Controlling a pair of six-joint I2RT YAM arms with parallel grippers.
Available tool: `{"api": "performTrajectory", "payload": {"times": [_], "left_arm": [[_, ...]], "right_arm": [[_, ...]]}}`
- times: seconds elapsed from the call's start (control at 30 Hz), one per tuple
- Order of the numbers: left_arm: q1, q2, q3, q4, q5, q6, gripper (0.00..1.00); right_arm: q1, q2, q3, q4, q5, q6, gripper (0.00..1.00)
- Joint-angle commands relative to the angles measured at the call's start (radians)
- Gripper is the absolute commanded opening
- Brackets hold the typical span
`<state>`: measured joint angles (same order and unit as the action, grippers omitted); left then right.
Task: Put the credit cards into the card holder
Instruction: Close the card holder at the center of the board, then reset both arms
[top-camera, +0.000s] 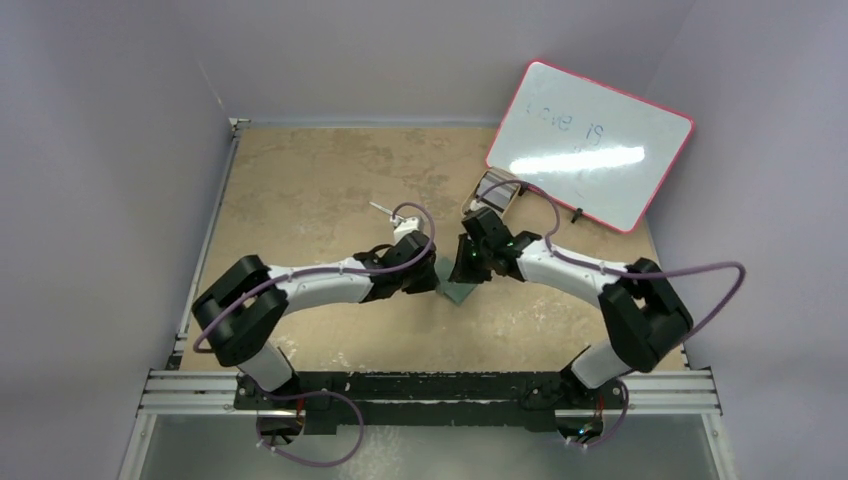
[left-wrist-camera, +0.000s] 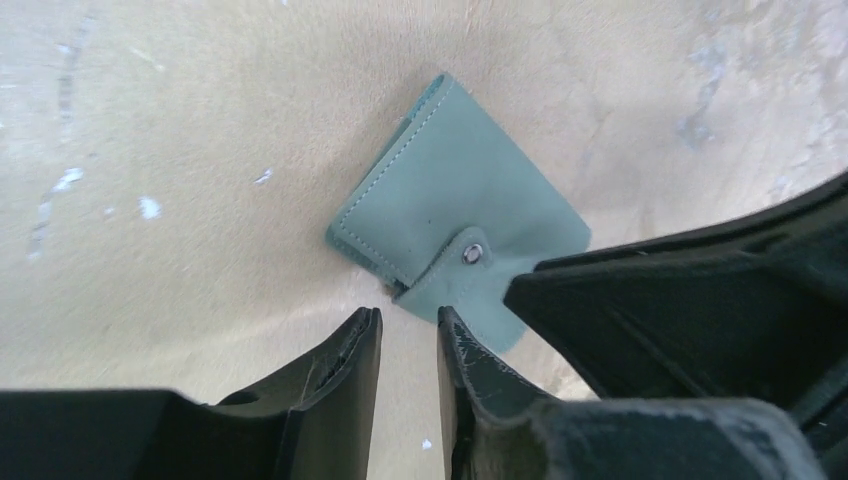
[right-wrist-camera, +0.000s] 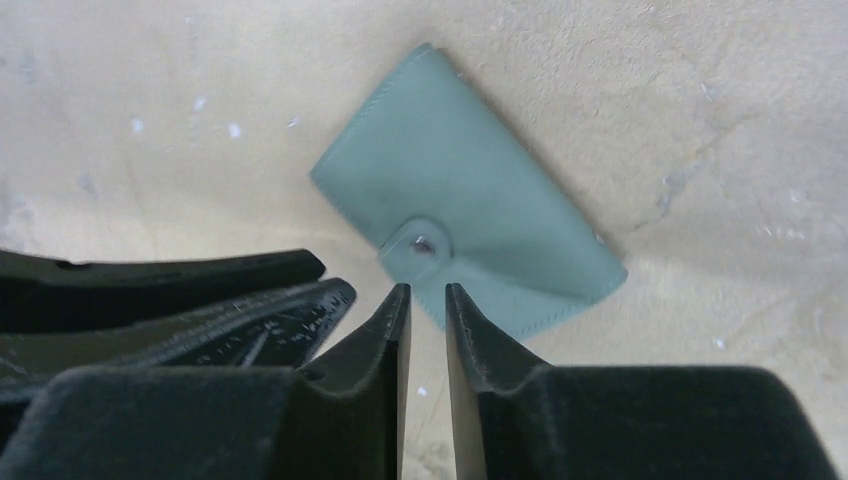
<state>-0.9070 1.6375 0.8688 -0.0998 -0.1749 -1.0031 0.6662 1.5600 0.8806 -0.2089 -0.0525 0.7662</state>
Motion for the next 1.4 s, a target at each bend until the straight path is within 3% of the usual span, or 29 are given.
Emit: {"api": "performTrajectory", "payload": {"times": [0.0,0.2,0.33,0.47,0.5,0.9,1.37], "left_arm": [[0.007,-0.185,0.088,-0.134,-0.110,0.009,0.29],[0.007,-0.366,0.248,-0.390,-0.281,0.071,0.40],[0.007,-0.468,0.363,-0.525,-0.341,0.123,0.55],[0.007,-0.564,0.430,-0.605,-0.378,0.137,0.61],[0.007,-0.590,0.426,-0.606,-0.382,0.135,0.61],[0.007,-0.829,0.205,-0.564,-0.437,0.047,0.65],[0.007,-0.854,0.181,-0.550,-0.462,0.075,0.66]], "right_arm": [[0.006,-0.188,0.058,-0.081,0.083,-0.001,0.24],[0.006,-0.448,0.124,-0.163,0.240,-0.065,0.35],[0.006,-0.606,0.155,-0.200,0.287,-0.098,0.51],[0.006,-0.706,0.158,-0.231,0.301,-0.099,0.97],[0.006,-0.724,0.158,-0.244,0.306,-0.093,0.99],[0.006,-0.819,0.095,-0.238,0.350,-0.065,0.99],[0.006,-0.811,0.095,-0.242,0.347,-0.063,0.99]]}}
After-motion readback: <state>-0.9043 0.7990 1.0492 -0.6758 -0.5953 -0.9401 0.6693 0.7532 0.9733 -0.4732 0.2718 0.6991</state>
